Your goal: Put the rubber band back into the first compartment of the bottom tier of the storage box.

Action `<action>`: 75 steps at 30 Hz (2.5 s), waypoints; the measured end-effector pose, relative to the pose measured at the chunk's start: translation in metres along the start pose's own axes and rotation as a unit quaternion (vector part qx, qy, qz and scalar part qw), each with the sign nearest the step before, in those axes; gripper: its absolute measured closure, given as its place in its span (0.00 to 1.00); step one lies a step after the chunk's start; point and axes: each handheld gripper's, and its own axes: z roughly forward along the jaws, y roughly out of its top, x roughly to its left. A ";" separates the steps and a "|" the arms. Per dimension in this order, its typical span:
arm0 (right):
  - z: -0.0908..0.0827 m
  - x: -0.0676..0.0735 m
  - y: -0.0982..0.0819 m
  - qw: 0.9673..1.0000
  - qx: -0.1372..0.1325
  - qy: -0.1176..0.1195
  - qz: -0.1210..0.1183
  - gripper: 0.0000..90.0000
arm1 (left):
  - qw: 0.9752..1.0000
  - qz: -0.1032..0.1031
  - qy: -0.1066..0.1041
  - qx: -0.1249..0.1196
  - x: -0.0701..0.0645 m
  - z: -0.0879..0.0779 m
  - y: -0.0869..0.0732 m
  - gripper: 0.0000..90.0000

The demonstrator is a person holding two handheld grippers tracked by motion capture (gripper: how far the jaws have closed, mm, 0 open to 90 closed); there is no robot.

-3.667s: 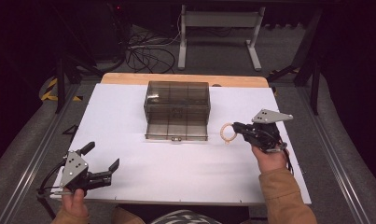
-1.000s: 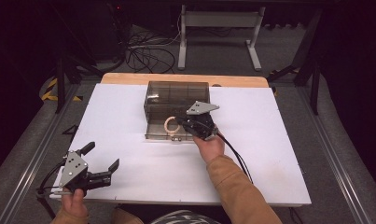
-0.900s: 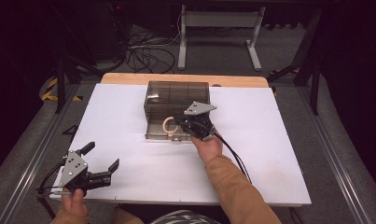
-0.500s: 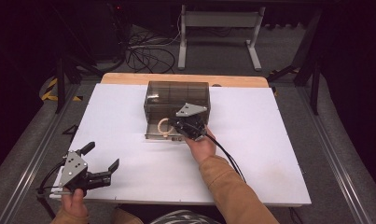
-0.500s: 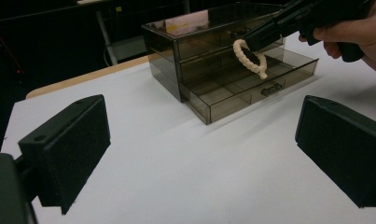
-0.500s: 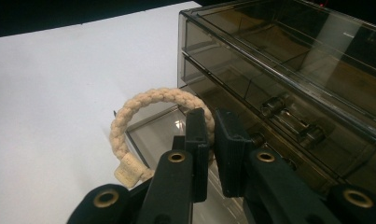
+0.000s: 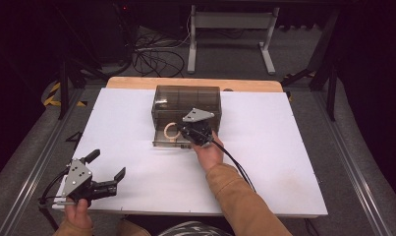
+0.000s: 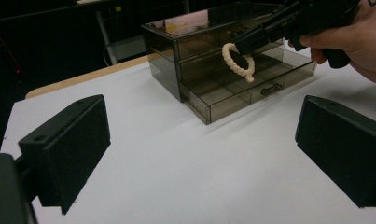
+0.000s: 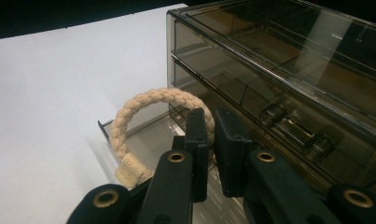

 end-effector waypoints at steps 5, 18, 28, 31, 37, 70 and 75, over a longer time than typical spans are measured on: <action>0.005 0.002 0.000 1.000 0.001 -0.001 -0.002 0.94 | 1.000 0.000 -0.001 0.000 0.000 0.000 0.000 0.04; 0.015 0.007 -0.002 1.000 0.011 -0.014 -0.012 0.93 | 1.000 -0.001 -0.001 -0.001 0.000 0.000 0.000 0.04; 0.019 0.008 -0.003 1.000 0.016 -0.021 -0.014 0.93 | 1.000 -0.001 -0.001 -0.001 0.000 0.000 0.000 0.04; 0.018 0.007 -0.003 0.999 0.015 -0.025 -0.011 0.93 | 1.000 -0.001 -0.001 0.000 0.000 0.000 0.000 0.04; 0.020 0.007 -0.003 0.999 0.018 -0.028 -0.010 0.93 | 1.000 -0.001 -0.001 -0.001 0.000 0.000 0.000 0.04; 0.033 0.018 -0.004 0.999 0.023 0.039 -0.021 0.73 | 1.000 -0.002 -0.003 -0.001 0.001 0.000 0.000 0.04; 0.031 0.016 -0.003 0.999 0.016 0.049 -0.010 0.60 | 1.000 -0.003 -0.002 -0.001 0.001 0.000 0.000 0.04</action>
